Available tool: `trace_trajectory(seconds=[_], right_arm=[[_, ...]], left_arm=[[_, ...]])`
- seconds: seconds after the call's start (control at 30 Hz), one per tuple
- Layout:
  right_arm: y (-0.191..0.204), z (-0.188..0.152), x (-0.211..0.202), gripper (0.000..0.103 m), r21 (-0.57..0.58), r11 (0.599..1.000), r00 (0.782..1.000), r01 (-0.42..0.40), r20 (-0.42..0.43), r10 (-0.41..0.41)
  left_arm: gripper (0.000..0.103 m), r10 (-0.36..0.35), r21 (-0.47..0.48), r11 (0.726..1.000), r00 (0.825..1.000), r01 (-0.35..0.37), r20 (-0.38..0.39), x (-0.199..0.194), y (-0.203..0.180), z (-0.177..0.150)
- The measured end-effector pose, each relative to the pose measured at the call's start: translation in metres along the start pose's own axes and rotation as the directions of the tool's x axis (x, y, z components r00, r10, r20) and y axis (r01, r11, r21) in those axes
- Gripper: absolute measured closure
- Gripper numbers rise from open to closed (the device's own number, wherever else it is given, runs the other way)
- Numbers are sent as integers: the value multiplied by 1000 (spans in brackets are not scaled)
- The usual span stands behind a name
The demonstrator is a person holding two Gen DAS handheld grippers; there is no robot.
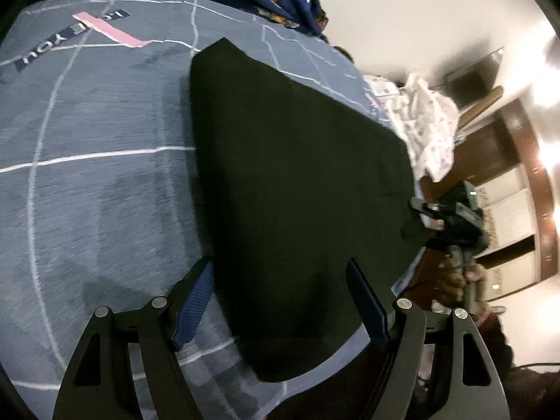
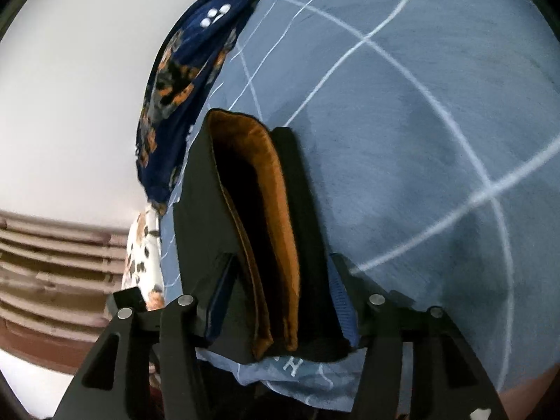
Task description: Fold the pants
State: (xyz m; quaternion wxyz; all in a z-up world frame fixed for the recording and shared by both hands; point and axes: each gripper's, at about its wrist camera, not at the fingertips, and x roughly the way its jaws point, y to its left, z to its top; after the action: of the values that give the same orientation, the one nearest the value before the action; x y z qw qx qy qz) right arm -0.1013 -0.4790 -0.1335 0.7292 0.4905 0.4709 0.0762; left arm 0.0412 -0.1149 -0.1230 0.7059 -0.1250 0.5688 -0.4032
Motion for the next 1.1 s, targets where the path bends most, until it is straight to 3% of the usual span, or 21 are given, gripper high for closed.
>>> trace_trajectory(seconds=[0.13, 0.2, 0.23, 0.53, 0.77, 0.83, 0.87, 0.9, 1.0, 1.1], right_arm=[[5, 6, 8, 48, -39, 992, 991, -122, -51, 120], [4, 9, 15, 49, -66, 994, 994, -84, -75, 79], [3, 10, 17, 57, -74, 995, 995, -68, -83, 62], [18, 21, 31, 53, -131, 990, 993, -55, -109, 40], [23, 20, 38, 56, -158, 987, 995, -41, -99, 26], [22, 18, 39, 66, -159, 987, 996, -25, -86, 11], [20, 18, 39, 67, -151, 988, 997, -28, -78, 16], [19, 17, 39, 69, -148, 989, 997, -26, -71, 16], [22, 13, 40, 71, -135, 991, 999, -23, -50, 16], [25, 9, 39, 75, -106, 993, 998, -52, -34, 49]], left_arm=[[27, -57, 5, 998, 998, 57, -5, 4, 2, 4], [27, -66, 16, 998, 998, 66, -11, 7, 1, 7], [27, -74, 21, 997, 997, 74, -13, 8, 1, 9], [27, -134, 30, 990, 990, 135, -41, 17, 5, 25], [27, -91, 70, 993, 994, 95, -59, 21, -2, 29], [36, -25, 113, 993, 999, 29, -41, 23, -11, 29], [54, 59, 162, 985, 998, -54, -22, 24, -17, 27], [62, 92, 179, 980, 996, -89, -13, 26, -21, 27], [77, 118, 149, 982, 993, -119, 15, 19, -18, 26], [86, 182, 216, 957, 980, -195, 79, 9, -37, 19]])
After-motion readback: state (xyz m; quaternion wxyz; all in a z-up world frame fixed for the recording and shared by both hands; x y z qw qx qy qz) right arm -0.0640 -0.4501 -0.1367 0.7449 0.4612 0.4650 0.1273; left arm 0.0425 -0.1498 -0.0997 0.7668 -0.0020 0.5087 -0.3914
